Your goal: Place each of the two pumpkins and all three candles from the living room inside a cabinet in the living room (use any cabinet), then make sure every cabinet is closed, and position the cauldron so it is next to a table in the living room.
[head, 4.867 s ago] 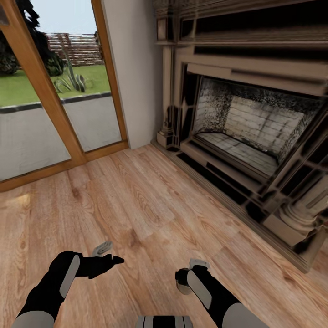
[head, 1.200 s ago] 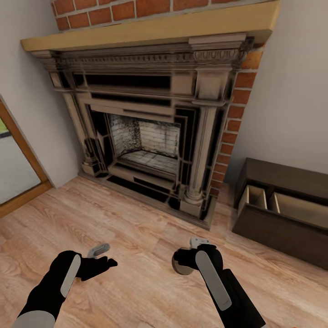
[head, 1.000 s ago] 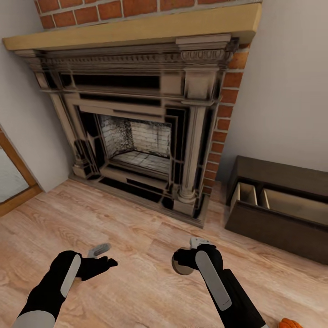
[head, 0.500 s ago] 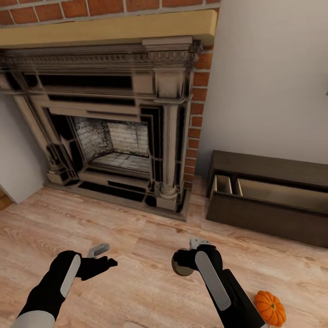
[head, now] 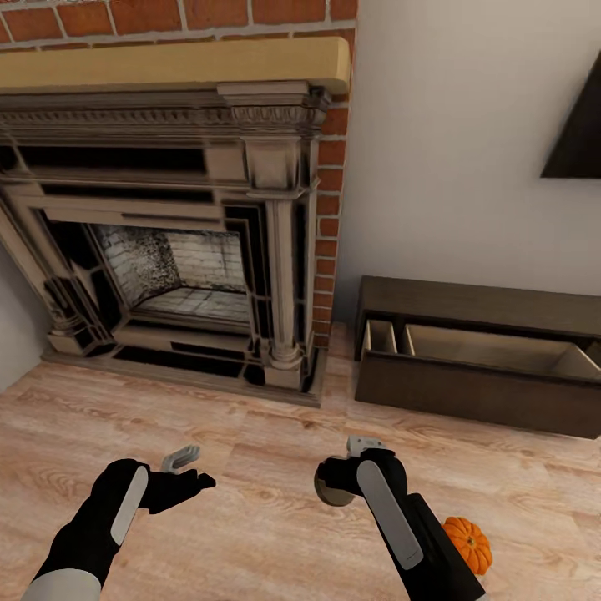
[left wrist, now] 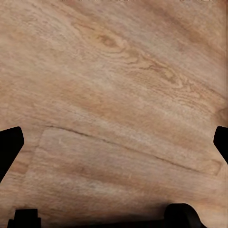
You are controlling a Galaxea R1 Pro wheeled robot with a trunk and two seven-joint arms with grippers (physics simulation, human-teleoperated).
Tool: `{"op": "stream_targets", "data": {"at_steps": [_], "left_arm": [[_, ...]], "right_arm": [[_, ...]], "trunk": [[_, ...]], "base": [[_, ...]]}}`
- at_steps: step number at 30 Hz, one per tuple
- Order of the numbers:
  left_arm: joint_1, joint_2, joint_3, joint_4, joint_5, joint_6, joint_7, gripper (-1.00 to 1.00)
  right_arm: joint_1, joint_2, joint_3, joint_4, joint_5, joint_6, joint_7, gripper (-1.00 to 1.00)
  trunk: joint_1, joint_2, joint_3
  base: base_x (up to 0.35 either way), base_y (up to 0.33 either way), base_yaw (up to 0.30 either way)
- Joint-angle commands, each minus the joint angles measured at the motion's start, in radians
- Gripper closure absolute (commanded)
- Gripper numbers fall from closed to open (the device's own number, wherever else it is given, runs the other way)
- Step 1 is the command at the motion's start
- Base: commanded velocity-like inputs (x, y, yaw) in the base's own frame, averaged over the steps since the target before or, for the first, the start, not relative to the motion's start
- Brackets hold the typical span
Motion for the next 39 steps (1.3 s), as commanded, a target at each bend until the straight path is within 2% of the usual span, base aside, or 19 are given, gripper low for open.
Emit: {"op": "stream_targets", "data": {"at_steps": [1,8,39], "left_arm": [[0.0,0.0,0.0,0.0,0.0,0.0,0.0,-1.0],[0.0,0.0,0.0,0.0,0.0,0.0,0.002,-1.0],[0.0,0.0,-0.001,0.0,0.0,0.0,0.004,-1.0]], "right_arm": [[0.0,0.0,0.0,0.0,0.0,0.0,0.0,1.0],[0.0,0.0,0.0,0.0,-0.001,0.0,0.0,1.0],[0.0,0.002,0.002,0.002,-0.002,0.0,0.0,1.0]], "trunk": [[-0.004,0.007,0.003],[-0.031,0.056,0.025],[-0.15,0.273,0.122]], "base": [[0.0,0.0,-0.019],[0.0,0.0,-0.112],[0.0,0.0,-0.277]]}}
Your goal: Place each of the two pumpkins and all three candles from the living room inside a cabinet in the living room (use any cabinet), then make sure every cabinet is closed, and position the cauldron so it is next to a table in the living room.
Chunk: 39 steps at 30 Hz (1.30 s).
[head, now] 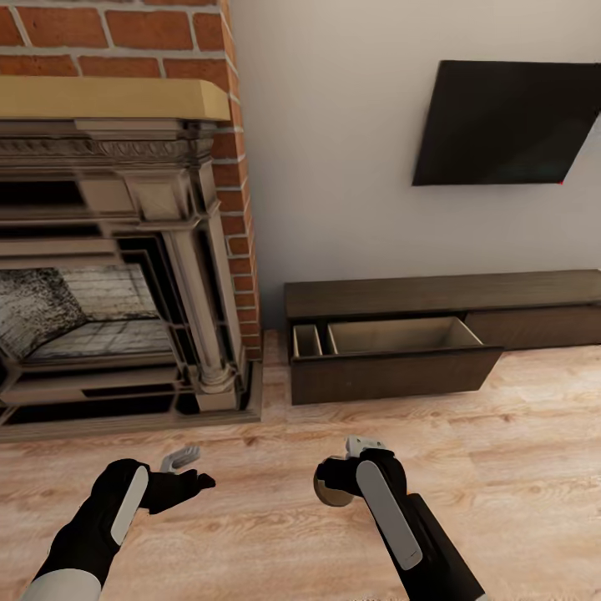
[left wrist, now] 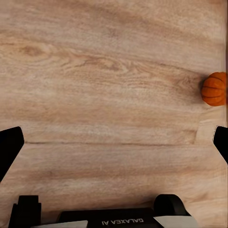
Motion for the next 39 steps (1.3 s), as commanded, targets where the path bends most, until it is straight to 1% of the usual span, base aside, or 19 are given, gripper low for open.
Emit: {"op": "stream_targets", "data": {"at_steps": [1,13,20,26,39], "left_arm": [[0.0,0.0,0.0,0.0,0.0,0.0,0.0,-1.0],[0.0,-0.001,-0.001,0.0,0.0,0.0,0.0,-1.0],[0.0,-0.001,-0.001,0.0,0.0,0.0,0.0,-1.0],[0.0,-0.001,-0.001,0.0,0.0,0.0,-0.003,-1.0],[0.0,-0.001,-0.001,0.0,0.0,-0.001,-0.002,-1.0]], "right_arm": [[0.0,0.0,0.0,0.0,0.0,0.0,0.0,1.0],[0.0,0.0,0.0,0.001,0.0,0.0,0.0,1.0],[0.0,0.0,0.0,0.004,0.0,0.0,0.0,1.0],[0.0,0.001,0.0,0.033,0.001,0.0,0.0,1.0],[0.0,0.002,0.0,0.037,0.001,0.0,0.0,1.0]], "trunk": [[-0.004,0.007,0.003],[-0.05,0.091,0.041],[-0.05,0.091,0.041],[-0.05,0.091,0.041],[-0.05,0.091,0.041]], "base": [[0.0,0.0,-0.279],[0.0,0.0,-0.279],[0.0,0.0,-0.279],[0.0,0.0,-0.279],[0.0,0.0,-0.279]]}}
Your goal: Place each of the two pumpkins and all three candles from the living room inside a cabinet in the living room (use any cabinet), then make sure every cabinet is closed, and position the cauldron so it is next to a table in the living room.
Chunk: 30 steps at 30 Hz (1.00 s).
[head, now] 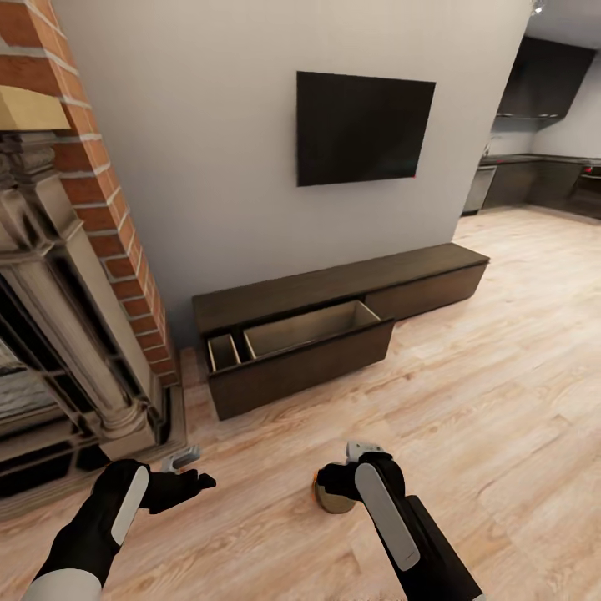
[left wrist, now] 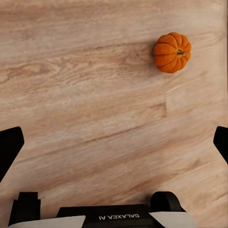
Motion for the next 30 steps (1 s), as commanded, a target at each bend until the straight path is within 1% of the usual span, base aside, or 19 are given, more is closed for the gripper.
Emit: {"op": "stream_targets", "data": {"at_steps": [1,9,15,24,30], "left_arm": [[0.0,0.0,0.0,0.0,0.0,0.0,0.0,-1.0],[0.0,0.0,0.0,0.0,0.0,-0.002,0.0,-1.0],[0.0,0.001,-0.001,0.0,0.0,-0.016,-0.001,-1.0],[0.0,0.001,-0.002,0.0,0.0,-0.019,-0.001,-1.0],[0.0,0.0,-0.002,0.0,-0.001,-0.02,0.0,-1.0]], "right_arm": [[0.0,0.0,0.0,0.0,0.0,-0.001,0.0,1.0],[0.0,0.0,0.0,0.0,0.0,-0.001,0.0,1.0],[0.0,0.0,0.0,0.0,0.0,-0.001,0.0,1.0],[0.0,0.0,0.0,0.0,0.0,-0.001,0.0,1.0],[0.0,0.0,0.0,0.0,0.0,-0.001,0.0,1.0]], "trunk": [[0.0,0.0,0.0],[0.0,0.0,0.0],[0.0,0.0,0.0],[0.0,0.0,0.0],[0.0,0.0,0.0]], "base": [[0.0,0.0,-0.279],[0.009,-0.007,-0.279],[0.189,-0.071,-0.28],[0.029,-0.013,-0.279],[0.146,-0.143,-0.279]]}}
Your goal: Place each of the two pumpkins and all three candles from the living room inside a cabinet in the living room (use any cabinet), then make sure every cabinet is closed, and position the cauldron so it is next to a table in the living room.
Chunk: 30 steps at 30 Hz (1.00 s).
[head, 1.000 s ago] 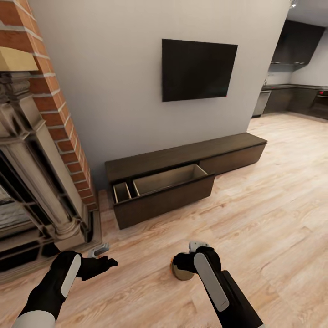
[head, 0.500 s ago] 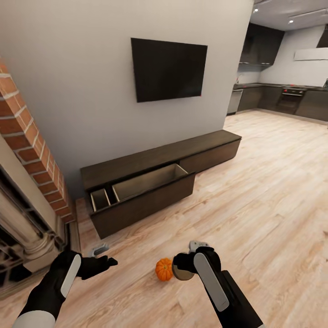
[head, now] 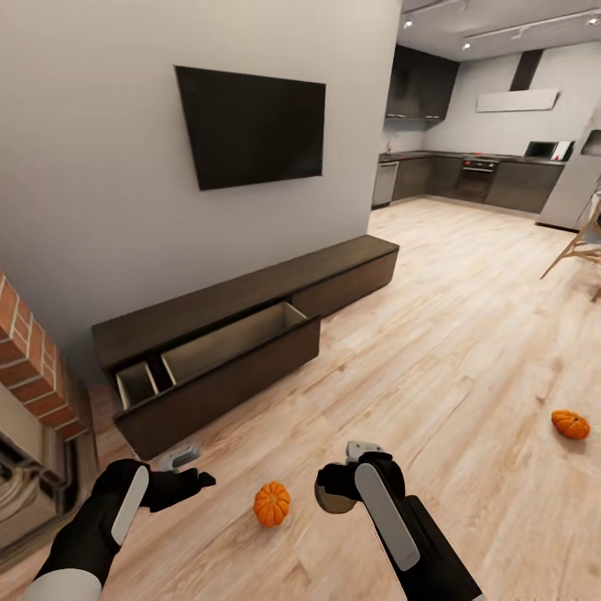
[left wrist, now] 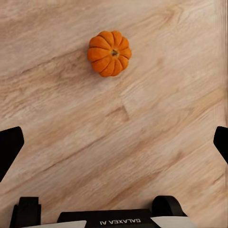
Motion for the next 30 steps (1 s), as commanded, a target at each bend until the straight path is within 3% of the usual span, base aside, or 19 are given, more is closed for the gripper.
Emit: {"op": "stream_targets", "data": {"at_steps": [1,10,30], "left_arm": [[0.0,0.0,0.0,0.0,0.0,0.0,0.0,-1.0],[0.0,0.0,-0.001,0.0,0.0,0.0,0.0,-1.0],[0.0,0.001,-0.001,0.0,0.0,0.0,0.0,-1.0]], "right_arm": [[0.0,0.0,0.0,0.0,0.0,0.0,0.0,1.0],[0.0,0.0,-0.001,0.0,0.0,0.0,0.0,1.0],[0.0,0.0,-0.003,0.0,0.0,0.0,0.001,1.0]], "trunk": [[0.0,0.0,0.0],[0.0,0.0,0.0],[0.0,0.0,0.0]], "base": [[0.204,-0.199,-0.279],[0.181,-0.175,-0.279],[0.006,-0.006,-0.28]]}}
